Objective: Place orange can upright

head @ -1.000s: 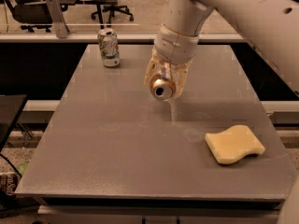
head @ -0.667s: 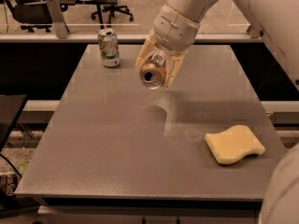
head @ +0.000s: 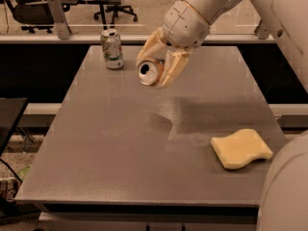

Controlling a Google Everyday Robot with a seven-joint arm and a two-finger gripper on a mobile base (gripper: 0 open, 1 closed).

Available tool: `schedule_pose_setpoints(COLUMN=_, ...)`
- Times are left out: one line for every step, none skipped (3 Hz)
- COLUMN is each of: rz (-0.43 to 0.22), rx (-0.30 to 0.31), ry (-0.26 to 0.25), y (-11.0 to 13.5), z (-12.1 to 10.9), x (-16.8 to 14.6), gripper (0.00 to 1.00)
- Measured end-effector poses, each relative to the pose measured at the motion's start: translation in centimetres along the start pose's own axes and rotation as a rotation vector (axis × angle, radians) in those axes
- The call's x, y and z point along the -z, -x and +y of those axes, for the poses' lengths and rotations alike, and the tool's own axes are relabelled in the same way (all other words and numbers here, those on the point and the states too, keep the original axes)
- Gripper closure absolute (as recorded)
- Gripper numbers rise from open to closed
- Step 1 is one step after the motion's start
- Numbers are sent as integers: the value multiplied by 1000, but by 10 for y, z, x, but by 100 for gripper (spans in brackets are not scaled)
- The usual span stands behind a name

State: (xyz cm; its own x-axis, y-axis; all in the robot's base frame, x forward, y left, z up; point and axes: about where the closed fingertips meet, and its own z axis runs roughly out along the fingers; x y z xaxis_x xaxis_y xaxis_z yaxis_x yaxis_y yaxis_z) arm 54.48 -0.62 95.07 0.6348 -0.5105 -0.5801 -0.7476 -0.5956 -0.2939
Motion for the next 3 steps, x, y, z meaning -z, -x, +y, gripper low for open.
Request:
schedule_pose_setpoints(rz=-132, rx=-170, ry=-43, y=5, z=4, x=2, gripper=100)
schedule_pose_setpoints(rz=-249, rx=-287, ry=-66, y=11, z=8, x=2, gripper=100)
schedule_pose_setpoints(rz=-356, rx=-362, ry=-77, y=12, z=10, x=-4, gripper=100)
